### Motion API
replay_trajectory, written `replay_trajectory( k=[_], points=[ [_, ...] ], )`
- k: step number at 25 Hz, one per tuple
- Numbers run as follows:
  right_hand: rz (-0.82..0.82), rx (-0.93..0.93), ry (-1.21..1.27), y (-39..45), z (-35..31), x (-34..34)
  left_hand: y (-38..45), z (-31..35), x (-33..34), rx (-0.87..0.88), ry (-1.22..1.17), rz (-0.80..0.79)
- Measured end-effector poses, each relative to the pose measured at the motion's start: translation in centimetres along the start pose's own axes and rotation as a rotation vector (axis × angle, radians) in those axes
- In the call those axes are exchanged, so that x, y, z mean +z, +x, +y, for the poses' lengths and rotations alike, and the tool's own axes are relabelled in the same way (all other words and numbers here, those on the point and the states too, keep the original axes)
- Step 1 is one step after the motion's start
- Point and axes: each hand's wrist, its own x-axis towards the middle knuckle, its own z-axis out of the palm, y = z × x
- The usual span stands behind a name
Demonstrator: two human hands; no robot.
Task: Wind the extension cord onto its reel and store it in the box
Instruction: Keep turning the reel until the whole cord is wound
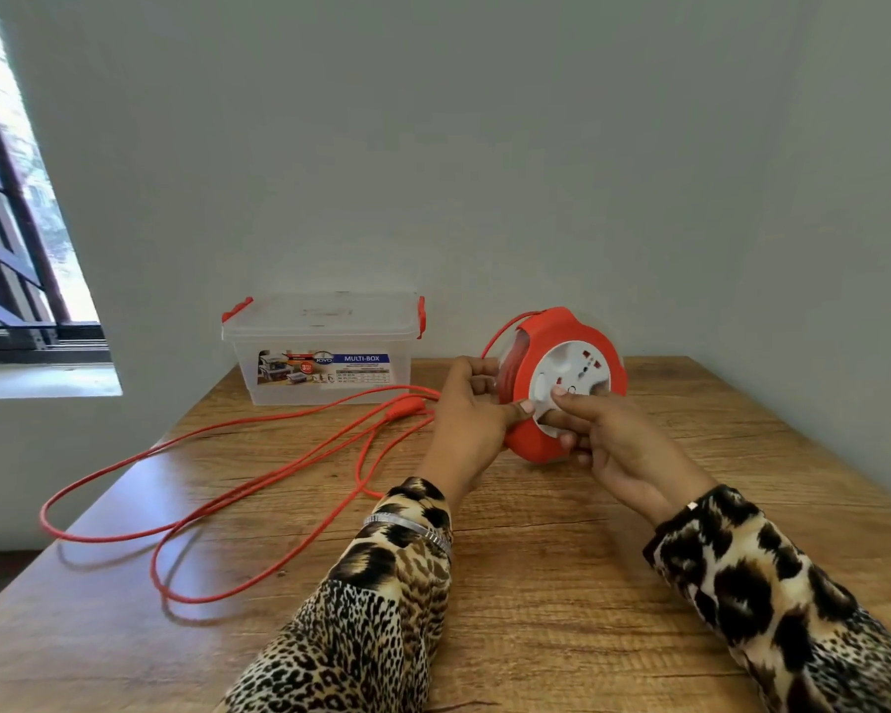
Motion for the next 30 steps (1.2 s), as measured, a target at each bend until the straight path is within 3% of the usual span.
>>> replay_trajectory(
  k=[3, 6, 8, 10, 11, 13, 16, 20, 23, 26, 28, 30],
  points=[
    [-0.052, 0.040, 0.229, -0.4, -0.2, 0.0, -0.1, -0.3, 0.3, 0.047, 0.040, 0.009],
    [-0.014, 0.017, 0.151, -0.6, -0.4, -0.4, -0.2, -0.4, 0.4, 0.068, 0.085, 0.029],
    [0.137, -0.069, -0.110, -0.6, -0.3, -0.8, -0.2, -0.3, 0.1, 0.080, 0.100, 0.022],
    [0.359, -0.348, -0.560, -0.7, 0.2, -1.3, -0.1, 0.0, -0.3, 0.087, 0.064, -0.005],
    [0.401, -0.551, -0.787, -0.8, 0.4, -1.6, -0.1, 0.2, -0.6, 0.084, 0.028, -0.021],
    [0.277, -0.874, -1.117, -0.9, 0.3, -1.6, 0.0, 0.8, -1.2, 0.080, -0.042, -0.068],
    [0.044, -0.856, -1.517, -0.6, -0.1, -1.4, 0.3, 1.2, -2.1, 0.081, 0.016, -0.124],
    [0.088, -0.808, -1.803, -0.1, 0.0, -0.9, 0.5, 1.4, -2.1, 0.082, 0.039, -0.166],
    [0.215, -0.904, -1.797, 0.1, 0.2, -0.9, 0.4, 1.4, -1.7, 0.139, 0.083, -0.157],
    [0.334, -0.862, -1.750, 0.0, 0.7, -1.0, -0.1, 1.5, -1.3, 0.185, 0.106, -0.123],
    [0.416, -0.789, -1.556, -0.1, 0.9, -0.9, -0.4, 1.1, -0.9, 0.211, 0.070, -0.128],
    [0.399, -0.617, -1.189, -0.3, 0.9, -0.8, -0.5, 0.7, -0.5, 0.245, 0.045, -0.115]
  ],
)
